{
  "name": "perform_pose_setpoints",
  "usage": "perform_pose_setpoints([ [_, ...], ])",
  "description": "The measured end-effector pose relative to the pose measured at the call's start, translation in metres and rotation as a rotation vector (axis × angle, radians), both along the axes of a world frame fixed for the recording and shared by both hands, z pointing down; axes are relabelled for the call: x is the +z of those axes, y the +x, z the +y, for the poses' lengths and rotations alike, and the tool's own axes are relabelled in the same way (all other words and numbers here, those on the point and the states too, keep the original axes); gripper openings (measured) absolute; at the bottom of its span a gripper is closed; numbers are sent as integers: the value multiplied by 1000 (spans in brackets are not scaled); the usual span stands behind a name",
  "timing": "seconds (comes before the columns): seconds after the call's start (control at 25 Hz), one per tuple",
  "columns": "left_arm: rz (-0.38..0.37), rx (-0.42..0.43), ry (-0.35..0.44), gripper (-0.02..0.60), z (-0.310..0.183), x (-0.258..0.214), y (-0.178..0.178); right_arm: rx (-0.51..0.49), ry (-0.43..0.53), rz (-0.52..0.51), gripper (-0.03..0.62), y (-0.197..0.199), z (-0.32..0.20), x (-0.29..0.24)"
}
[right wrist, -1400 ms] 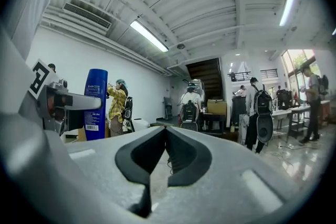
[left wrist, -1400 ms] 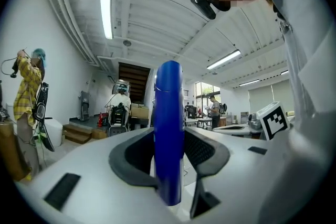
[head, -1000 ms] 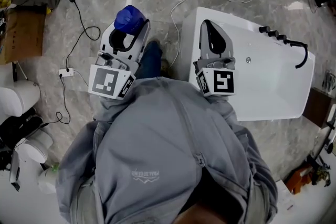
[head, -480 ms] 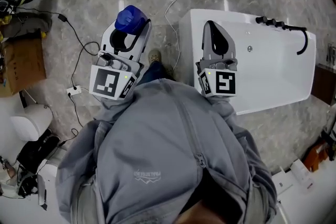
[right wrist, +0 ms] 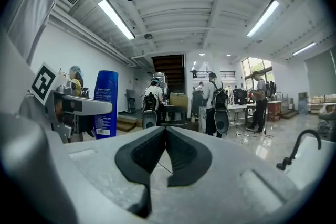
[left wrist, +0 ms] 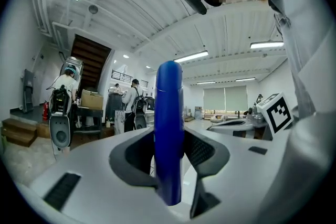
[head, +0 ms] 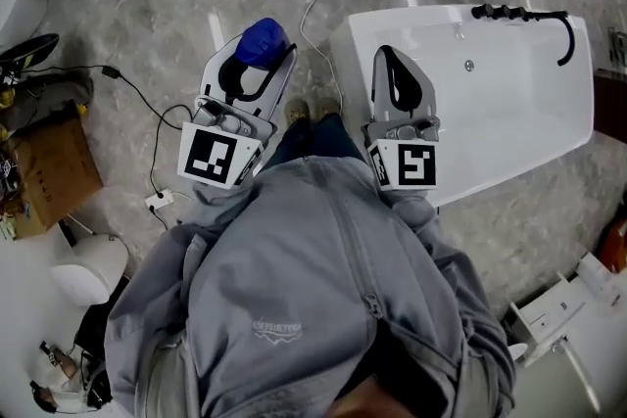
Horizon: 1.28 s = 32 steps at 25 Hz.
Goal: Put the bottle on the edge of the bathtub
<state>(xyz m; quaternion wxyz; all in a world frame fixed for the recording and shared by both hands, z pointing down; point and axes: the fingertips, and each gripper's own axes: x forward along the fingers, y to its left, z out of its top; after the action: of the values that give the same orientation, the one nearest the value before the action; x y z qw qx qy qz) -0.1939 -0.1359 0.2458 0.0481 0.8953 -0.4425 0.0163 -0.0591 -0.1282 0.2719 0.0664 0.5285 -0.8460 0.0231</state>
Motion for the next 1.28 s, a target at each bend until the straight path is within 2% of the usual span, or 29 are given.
perform_pose_setpoints([
  [0.24, -8, 97, -50, 156, -7, 22, 15, 44, -46, 1, 3, 6, 2, 21],
  [0.52, -33, 213, -23, 156, -29, 35, 59, 1, 0, -1, 3, 16, -10, 27],
  [0.96, -3, 398, 25, 155, -57, 69, 155, 76, -19, -14, 3, 84, -32, 62],
  [1.28, 10, 488, 37, 155, -74, 97, 222, 122, -22, -14, 3, 138, -42, 91],
])
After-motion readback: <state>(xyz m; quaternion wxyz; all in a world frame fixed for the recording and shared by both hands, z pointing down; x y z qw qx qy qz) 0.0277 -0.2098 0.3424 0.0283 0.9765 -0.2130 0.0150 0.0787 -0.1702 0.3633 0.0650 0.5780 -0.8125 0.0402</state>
